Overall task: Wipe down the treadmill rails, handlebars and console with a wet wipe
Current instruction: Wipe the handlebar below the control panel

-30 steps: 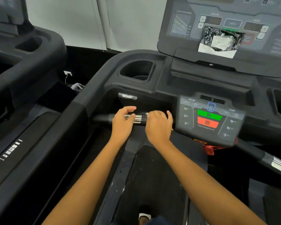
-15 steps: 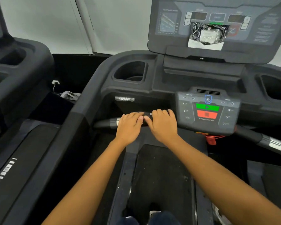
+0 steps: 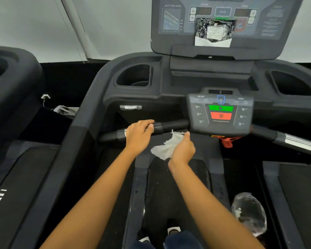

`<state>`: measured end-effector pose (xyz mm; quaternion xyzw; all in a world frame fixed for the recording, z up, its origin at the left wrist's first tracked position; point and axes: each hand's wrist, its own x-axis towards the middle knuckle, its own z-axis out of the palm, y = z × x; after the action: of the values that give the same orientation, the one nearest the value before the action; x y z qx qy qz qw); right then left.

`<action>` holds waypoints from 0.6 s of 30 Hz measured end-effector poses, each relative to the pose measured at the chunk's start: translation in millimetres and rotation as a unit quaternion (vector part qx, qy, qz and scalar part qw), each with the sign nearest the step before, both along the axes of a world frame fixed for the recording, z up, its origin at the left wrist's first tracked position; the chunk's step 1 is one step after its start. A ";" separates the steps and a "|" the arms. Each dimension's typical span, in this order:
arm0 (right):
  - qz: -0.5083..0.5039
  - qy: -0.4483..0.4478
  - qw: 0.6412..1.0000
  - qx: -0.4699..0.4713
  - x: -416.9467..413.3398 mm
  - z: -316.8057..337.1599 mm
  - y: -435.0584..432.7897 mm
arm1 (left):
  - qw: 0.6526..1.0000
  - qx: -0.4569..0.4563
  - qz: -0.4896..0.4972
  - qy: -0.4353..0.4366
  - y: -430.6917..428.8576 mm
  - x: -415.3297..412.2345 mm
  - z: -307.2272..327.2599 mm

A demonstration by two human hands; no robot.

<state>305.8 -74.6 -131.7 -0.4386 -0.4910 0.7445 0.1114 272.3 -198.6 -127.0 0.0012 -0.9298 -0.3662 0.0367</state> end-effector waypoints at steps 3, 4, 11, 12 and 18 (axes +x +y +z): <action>-0.047 0.041 0.975 -0.213 -1.7 -3.5 17.4 | 1.000 0.007 -0.009 -0.017 -1.7 -1.0 1.9; -0.042 0.059 0.974 -0.214 -6.6 1.6 22.2 | 1.000 0.007 -0.011 -0.021 -2.0 -0.8 2.9; 0.125 0.000 0.988 -0.094 -9.4 21.2 -54.2 | 0.999 0.035 -0.014 -0.034 -1.8 0.0 5.9; 0.173 -0.004 0.980 -0.097 -0.7 24.2 -64.4 | 0.998 0.046 -0.017 -0.041 -3.5 -0.1 5.5; 0.038 0.000 0.992 -0.117 -25.3 51.2 -18.4 | 0.993 0.081 -0.035 -0.082 -10.0 -1.1 8.0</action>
<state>280.5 -92.9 -80.5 -0.4295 -0.4166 0.8006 0.0314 271.2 -208.6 -119.0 0.0014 -0.8965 -0.4400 -0.0527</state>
